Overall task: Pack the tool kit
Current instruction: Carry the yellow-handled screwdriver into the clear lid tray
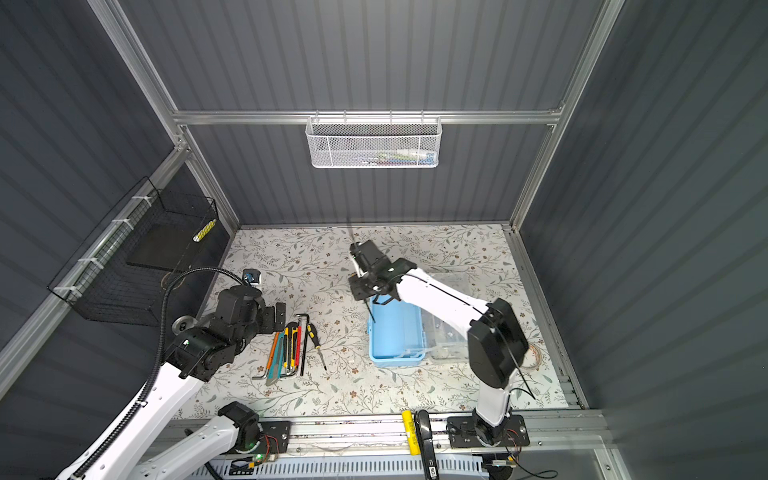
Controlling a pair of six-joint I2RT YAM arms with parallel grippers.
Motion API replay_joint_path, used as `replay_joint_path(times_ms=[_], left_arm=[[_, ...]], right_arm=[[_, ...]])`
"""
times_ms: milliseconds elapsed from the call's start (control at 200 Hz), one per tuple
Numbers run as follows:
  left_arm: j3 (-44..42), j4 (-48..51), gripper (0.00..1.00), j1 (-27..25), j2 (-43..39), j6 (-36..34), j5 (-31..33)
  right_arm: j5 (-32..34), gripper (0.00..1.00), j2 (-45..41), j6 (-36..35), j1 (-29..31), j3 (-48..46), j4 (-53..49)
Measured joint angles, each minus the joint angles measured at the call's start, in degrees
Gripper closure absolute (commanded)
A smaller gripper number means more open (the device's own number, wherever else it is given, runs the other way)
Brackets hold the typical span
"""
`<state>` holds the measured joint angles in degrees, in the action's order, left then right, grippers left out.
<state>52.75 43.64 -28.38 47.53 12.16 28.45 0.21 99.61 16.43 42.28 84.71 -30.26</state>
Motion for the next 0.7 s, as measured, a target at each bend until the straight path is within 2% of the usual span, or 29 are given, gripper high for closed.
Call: replay_joint_path(times_ms=[400, 700], left_arm=[[0.0, 0.0, 0.01, 0.11, 1.11, 0.0, -0.02], [0.0, 0.0, 0.0, 0.11, 1.22, -0.02, -0.02]], right_arm=[[3.06, 1.0, -24.2, -3.26, -17.86, -16.26, -8.28], [6.27, 1.0, -28.52, -7.93, -27.71, -23.63, -10.54]])
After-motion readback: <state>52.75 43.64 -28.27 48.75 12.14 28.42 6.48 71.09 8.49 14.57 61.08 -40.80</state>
